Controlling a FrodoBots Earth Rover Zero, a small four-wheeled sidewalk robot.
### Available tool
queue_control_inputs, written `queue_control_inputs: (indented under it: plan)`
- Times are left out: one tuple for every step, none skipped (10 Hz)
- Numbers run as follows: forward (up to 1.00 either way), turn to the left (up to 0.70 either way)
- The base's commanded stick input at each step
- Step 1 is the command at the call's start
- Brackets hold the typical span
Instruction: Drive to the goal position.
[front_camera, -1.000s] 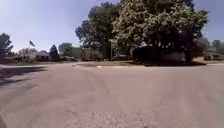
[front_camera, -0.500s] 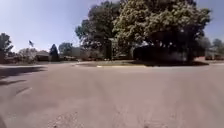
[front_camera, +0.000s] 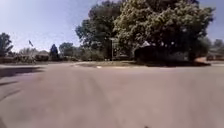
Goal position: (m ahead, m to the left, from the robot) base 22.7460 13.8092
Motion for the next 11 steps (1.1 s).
queue_control_inputs:
  plan:
    - [0.7,0.0]
    - [0.7,0.0]
    - [0.7,0.0]
    - [0.7,0.0]
    - [0.7,0.0]
    - [0.7,0.0]
    - [0.7,0.0]
    - [0.7,0.0]
    - [0.7,0.0]
    - [0.7,0.0]
    - [0.7,0.0]
